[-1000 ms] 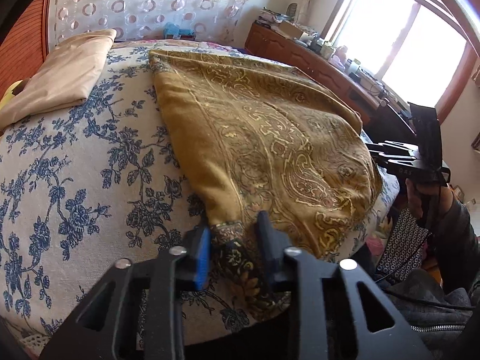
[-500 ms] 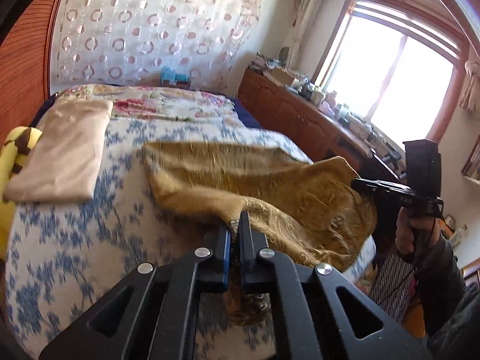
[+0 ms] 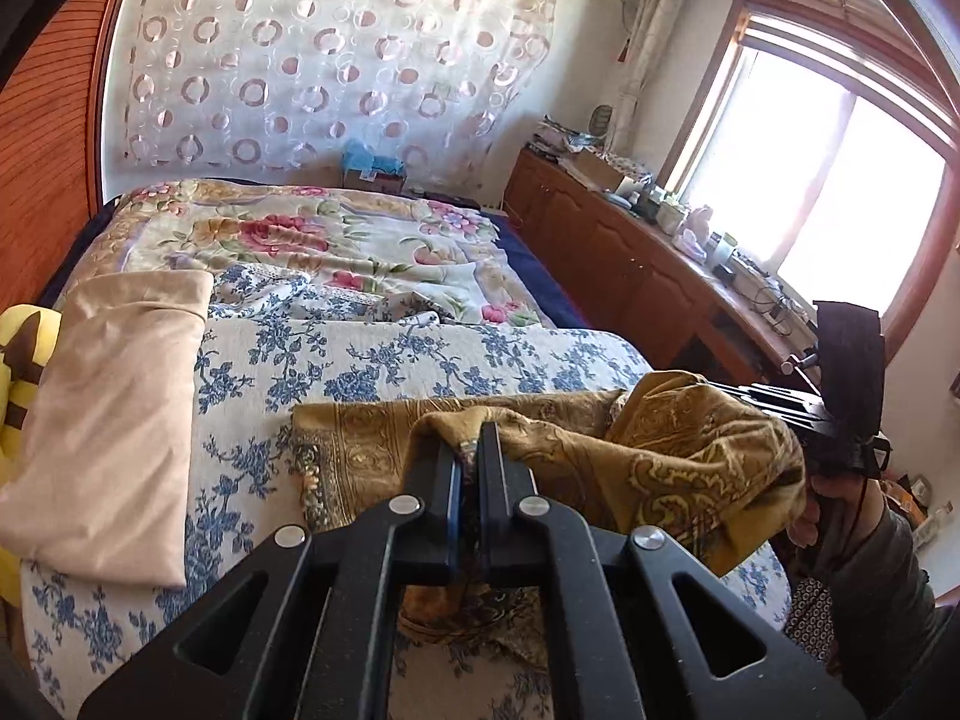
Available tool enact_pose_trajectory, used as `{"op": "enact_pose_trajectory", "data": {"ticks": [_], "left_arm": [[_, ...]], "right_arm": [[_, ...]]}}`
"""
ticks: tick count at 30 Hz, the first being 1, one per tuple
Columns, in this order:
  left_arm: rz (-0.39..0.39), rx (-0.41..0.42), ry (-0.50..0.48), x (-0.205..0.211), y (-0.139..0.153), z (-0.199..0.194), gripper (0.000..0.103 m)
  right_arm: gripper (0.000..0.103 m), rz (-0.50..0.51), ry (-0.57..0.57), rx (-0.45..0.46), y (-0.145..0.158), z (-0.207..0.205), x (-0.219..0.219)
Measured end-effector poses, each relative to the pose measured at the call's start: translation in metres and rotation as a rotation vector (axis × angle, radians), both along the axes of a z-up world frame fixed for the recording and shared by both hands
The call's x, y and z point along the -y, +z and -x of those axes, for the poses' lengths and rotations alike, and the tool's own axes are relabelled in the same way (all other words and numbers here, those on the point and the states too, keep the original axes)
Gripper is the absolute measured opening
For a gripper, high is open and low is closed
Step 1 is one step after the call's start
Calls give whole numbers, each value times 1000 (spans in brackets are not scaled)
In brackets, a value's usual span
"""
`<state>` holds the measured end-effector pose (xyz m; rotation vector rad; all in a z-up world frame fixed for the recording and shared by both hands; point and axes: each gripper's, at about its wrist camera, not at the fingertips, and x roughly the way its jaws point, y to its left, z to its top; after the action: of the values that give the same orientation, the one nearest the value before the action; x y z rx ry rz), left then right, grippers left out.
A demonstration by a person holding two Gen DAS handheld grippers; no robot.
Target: Fold small clothes
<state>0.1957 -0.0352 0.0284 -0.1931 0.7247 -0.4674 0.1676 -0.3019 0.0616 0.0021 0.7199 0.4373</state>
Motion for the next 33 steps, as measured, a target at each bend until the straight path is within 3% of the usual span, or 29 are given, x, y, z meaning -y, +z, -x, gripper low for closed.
{"op": "enact_pose_trajectory", "data": {"ticks": [4, 9, 12, 13, 14, 15, 21, 24, 33], "left_arm": [[-33, -27, 18, 3, -13, -24, 5], [-67, -57, 18, 3, -23, -35, 11], [-72, -41, 9, -1, -21, -28, 26], [-69, -30, 11, -4, -19, -25, 37], [-61, -19, 8, -7, -16, -21, 46], [-59, -14, 2, -7, -14, -20, 46], [-91, 18, -19, -8, -1, 2, 60], [-95, 38, -36, -9, 4, 17, 67], [-113, 47, -58, -5, 2, 56, 69]], "right_arm": [[8, 20, -33, -73, -16, -40, -6], [11, 21, -58, -142, -18, -51, -14], [33, 6, -105, -119, -8, -52, -9], [42, -17, -128, -110, -4, -51, -4], [43, -40, -141, -104, -3, -54, 2], [43, -52, -153, -95, -1, -54, 7], [43, -14, -148, 51, 35, 6, 19], [42, 11, -86, 98, 44, 49, 15], [42, 81, 142, 43, 7, 143, -35]]}}
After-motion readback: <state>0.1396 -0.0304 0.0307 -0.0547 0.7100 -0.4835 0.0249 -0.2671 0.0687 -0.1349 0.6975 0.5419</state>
